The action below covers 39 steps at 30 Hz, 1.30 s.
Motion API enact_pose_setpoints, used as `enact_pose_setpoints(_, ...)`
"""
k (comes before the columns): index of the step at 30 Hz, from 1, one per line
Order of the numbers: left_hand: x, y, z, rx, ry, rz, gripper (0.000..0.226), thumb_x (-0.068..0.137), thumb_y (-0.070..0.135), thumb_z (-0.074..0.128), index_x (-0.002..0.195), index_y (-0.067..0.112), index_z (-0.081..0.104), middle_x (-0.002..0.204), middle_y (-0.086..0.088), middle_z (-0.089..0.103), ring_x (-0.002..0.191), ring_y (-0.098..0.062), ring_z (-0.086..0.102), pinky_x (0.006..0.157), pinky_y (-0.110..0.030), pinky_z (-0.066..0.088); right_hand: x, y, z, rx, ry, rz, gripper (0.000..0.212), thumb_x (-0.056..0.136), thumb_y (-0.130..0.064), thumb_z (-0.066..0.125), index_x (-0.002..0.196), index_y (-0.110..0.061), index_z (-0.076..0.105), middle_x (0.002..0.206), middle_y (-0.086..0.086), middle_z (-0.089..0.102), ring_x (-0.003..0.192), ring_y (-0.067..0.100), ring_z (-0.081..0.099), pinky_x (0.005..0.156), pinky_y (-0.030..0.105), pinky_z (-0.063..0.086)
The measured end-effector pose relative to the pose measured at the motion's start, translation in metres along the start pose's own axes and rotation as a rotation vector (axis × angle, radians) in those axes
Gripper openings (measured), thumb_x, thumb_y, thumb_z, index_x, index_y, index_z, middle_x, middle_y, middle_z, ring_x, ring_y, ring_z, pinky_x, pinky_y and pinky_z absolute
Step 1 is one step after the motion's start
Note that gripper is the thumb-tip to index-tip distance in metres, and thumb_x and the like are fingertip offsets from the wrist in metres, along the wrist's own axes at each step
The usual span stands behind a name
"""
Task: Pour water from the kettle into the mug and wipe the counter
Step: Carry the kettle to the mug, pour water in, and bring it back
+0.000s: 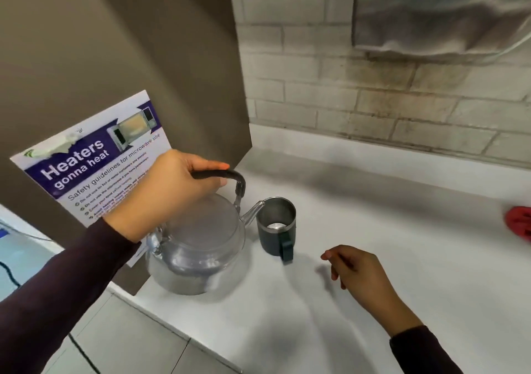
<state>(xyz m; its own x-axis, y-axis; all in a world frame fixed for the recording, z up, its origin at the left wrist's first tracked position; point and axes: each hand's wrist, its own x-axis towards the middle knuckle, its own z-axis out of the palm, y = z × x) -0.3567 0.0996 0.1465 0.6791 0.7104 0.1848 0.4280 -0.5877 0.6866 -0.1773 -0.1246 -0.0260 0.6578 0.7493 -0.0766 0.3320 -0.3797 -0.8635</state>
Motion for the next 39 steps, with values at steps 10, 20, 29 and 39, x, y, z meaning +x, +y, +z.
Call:
enact_pose_setpoints(10,0.016,-0.004,0.009,0.319,-0.083,0.092,0.019,0.075,0.025,0.075,0.093,0.029,0.076,0.04,0.03,0.057,0.047,0.022,0.049,0.044,0.001,0.033,-0.004,-0.003,0.006,-0.012,-0.019,0.019,0.029,0.092,-0.027,0.054,0.068,-0.04,0.064,0.056,-0.008,0.063,0.047,0.0,0.054,0.056,0.016,0.04)
enact_pose_setpoints(20,0.031,-0.005,0.005,0.409,-0.137,0.1,0.02,0.074,0.027,0.075,0.093,0.033,0.075,0.059,0.024,0.066,0.052,0.015,0.054,0.045,-0.004,0.033,-0.007,-0.005,0.005,-0.037,-0.046,0.033,0.027,0.093,-0.023,0.052,0.073,-0.035,0.065,0.058,-0.004,0.062,0.048,-0.003,0.055,0.054,0.01,0.038)
enact_pose_setpoints(29,0.035,0.004,-0.009,0.477,-0.209,0.117,0.018,0.075,0.025,0.074,0.091,0.033,0.076,0.04,0.036,0.053,0.043,0.015,0.049,0.043,-0.004,0.036,-0.004,-0.008,0.005,-0.049,-0.048,0.029,0.023,0.093,-0.026,0.052,0.077,-0.03,0.067,0.059,-0.004,0.062,0.047,-0.004,0.055,0.057,0.015,0.039)
enact_pose_setpoints(39,0.036,0.013,-0.021,0.501,-0.253,0.134,0.017,0.076,0.022,0.073,0.092,0.028,0.076,0.036,0.039,0.048,0.04,0.019,0.046,0.042,0.0,0.033,-0.002,-0.009,0.009,-0.059,-0.059,0.026,0.022,0.093,-0.027,0.052,0.079,-0.028,0.069,0.058,-0.004,0.062,0.048,-0.004,0.055,0.057,0.015,0.041)
